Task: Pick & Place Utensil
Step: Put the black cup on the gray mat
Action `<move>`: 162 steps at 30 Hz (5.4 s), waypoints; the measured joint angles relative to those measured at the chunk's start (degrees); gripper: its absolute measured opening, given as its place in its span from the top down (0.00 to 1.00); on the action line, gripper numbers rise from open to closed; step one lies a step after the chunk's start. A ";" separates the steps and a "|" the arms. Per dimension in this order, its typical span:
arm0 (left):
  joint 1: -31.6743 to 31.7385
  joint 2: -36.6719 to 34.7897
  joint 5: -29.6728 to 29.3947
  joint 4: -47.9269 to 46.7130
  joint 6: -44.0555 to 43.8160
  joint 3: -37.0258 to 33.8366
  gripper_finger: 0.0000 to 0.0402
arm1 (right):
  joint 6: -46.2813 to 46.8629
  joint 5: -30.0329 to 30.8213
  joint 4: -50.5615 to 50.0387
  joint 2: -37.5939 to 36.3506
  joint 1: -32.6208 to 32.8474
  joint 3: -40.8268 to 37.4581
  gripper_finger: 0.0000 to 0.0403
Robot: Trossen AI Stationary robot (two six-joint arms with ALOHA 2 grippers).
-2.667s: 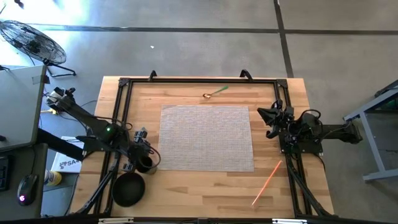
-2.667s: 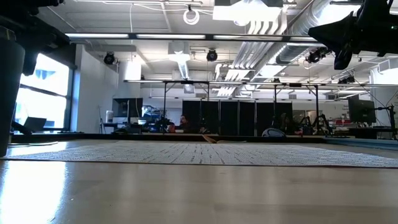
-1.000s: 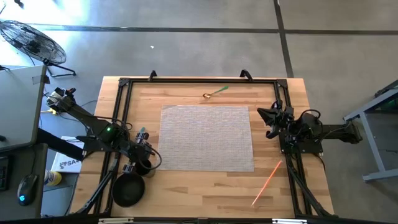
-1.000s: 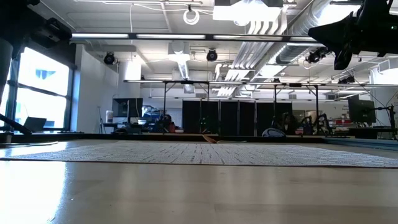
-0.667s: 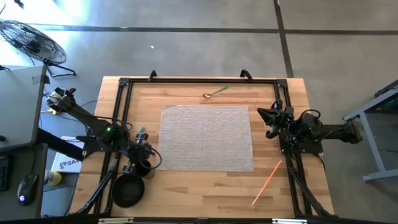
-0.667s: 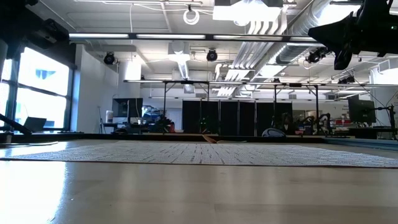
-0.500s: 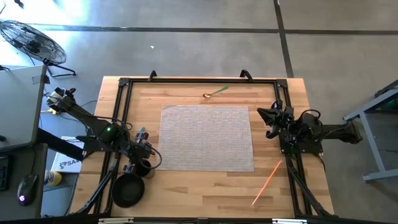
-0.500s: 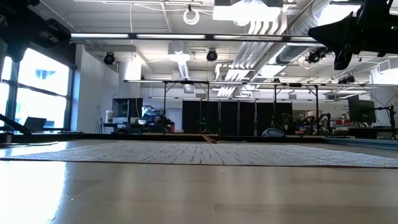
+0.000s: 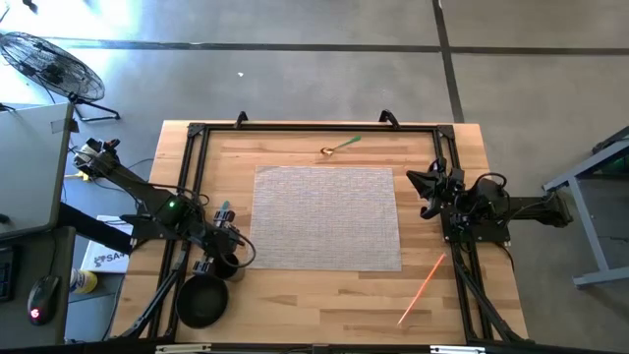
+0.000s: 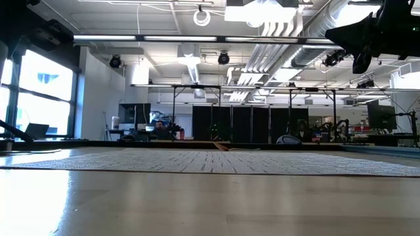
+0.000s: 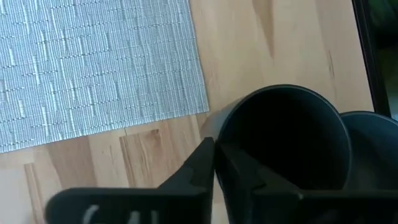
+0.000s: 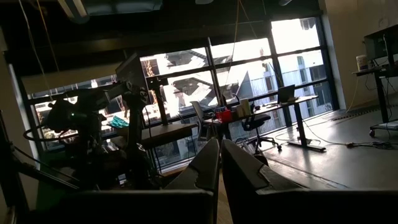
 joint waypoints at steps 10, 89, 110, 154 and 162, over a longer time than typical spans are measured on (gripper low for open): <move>0.02 0.00 0.44 0.43 1.20 4.05 0.99 | 0.00 0.00 0.00 0.00 0.00 0.00 0.97; 25.86 -7.98 1.96 6.37 10.19 -8.07 0.20 | 0.00 0.00 -2.12 0.02 0.01 0.02 0.97; 8.94 -8.04 -6.77 28.28 3.64 -21.05 0.13 | 0.00 0.00 -2.99 0.02 0.00 0.02 0.97; -1.53 28.35 -29.30 105.71 4.77 -37.75 0.13 | 0.00 0.00 -3.39 0.03 0.01 0.02 0.97; -1.49 31.62 -32.00 106.00 7.42 -32.64 0.18 | 0.00 0.00 -3.39 0.04 0.01 0.02 0.97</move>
